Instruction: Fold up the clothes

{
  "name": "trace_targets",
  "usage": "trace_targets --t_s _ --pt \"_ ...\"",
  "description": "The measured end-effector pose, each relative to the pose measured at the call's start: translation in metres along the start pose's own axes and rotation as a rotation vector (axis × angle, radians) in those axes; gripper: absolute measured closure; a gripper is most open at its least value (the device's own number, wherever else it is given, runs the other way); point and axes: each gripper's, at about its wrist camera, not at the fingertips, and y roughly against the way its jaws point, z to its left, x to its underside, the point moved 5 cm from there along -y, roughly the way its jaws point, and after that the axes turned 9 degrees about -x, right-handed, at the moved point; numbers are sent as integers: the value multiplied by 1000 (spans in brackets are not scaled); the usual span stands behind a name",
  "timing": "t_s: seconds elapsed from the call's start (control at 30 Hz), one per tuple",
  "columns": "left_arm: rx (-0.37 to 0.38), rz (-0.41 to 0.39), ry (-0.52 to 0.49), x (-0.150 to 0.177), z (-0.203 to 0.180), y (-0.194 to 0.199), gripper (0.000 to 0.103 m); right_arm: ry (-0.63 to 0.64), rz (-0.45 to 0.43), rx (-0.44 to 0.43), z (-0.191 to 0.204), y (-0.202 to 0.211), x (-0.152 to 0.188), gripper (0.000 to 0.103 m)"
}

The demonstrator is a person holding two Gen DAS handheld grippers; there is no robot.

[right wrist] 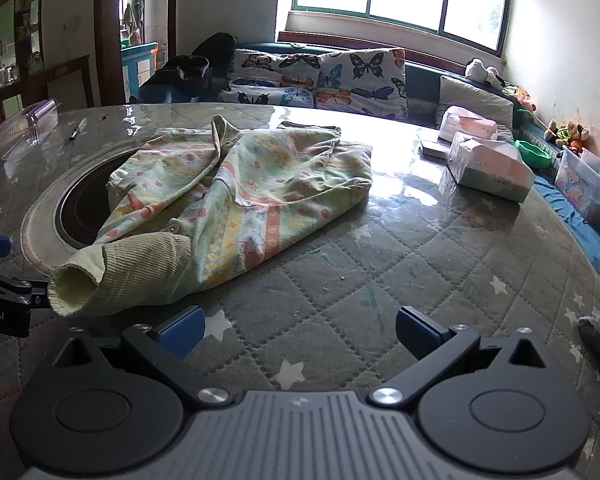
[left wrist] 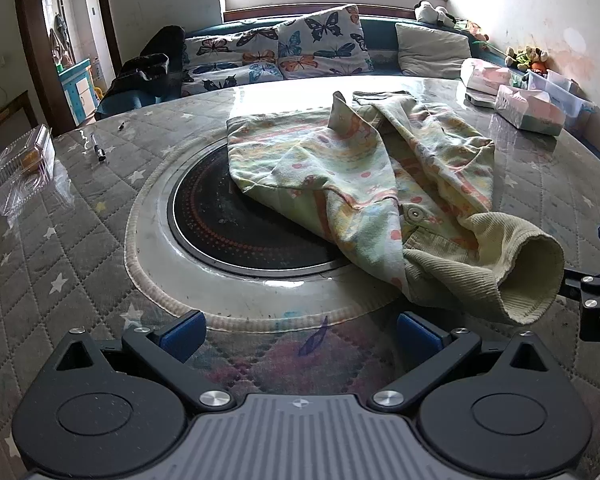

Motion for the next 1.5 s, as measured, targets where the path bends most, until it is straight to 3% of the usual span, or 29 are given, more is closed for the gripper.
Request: trace_targets --t_s 0.9,1.23,1.5 --pt "-9 6 -5 -14 3 -10 0 16 -1 20 -9 -10 -15 0" --pt "-53 -51 45 -48 24 -15 0 47 -21 32 -17 -21 -44 1" --pt "-3 -92 37 -74 15 -28 0 62 -14 11 -22 -44 -72 9"
